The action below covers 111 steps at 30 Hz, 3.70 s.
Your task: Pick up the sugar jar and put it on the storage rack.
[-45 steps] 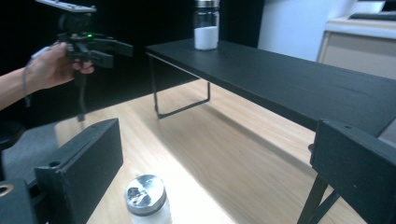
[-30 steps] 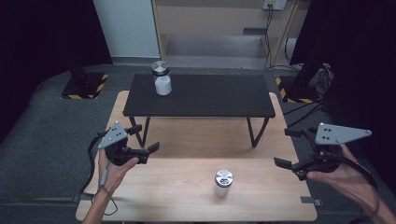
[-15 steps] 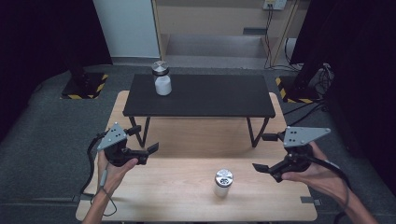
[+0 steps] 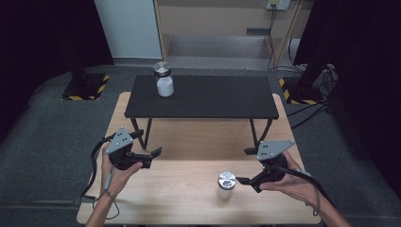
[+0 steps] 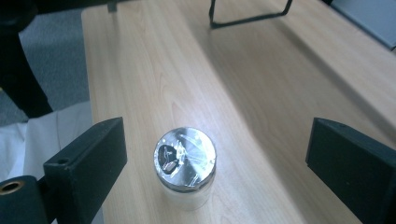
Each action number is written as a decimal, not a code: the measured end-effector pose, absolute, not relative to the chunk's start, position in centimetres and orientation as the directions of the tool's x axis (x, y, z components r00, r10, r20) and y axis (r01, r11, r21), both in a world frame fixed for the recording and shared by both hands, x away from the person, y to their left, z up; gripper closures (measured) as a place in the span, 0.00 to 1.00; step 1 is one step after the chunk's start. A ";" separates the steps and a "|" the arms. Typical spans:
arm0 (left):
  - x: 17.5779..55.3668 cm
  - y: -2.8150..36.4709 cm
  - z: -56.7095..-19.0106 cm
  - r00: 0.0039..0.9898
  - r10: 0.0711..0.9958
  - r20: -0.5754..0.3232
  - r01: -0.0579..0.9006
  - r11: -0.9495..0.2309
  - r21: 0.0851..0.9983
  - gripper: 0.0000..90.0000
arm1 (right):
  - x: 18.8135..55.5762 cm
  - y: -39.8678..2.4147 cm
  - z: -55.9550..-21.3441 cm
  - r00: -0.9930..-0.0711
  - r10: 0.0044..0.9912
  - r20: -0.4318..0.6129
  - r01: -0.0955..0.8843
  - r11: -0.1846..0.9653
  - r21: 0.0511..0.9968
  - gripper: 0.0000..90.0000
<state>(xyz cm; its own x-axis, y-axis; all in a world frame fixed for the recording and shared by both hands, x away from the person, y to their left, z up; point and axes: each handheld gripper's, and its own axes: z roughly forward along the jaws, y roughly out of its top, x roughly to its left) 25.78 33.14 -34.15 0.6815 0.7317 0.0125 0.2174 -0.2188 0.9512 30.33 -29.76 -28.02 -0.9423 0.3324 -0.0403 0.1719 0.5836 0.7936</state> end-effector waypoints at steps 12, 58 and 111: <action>25.8 33.2 -34.2 0.685 0.728 0.005 0.219 -0.212 0.952 0.07 | 31.9 -26.4 -31.2 -0.956 0.293 -0.020 0.188 0.664 0.724 0.07; 25.9 32.8 -34.2 0.695 0.719 0.015 0.226 -0.239 0.944 0.07 | 32.1 -25.2 -29.9 -0.953 0.302 0.021 0.222 0.651 0.726 0.39; 25.9 34.1 -34.7 0.691 0.722 -0.040 0.242 -0.179 0.954 0.07 | 39.3 -25.7 -8.2 -0.718 0.694 -0.059 0.387 0.468 0.795 0.39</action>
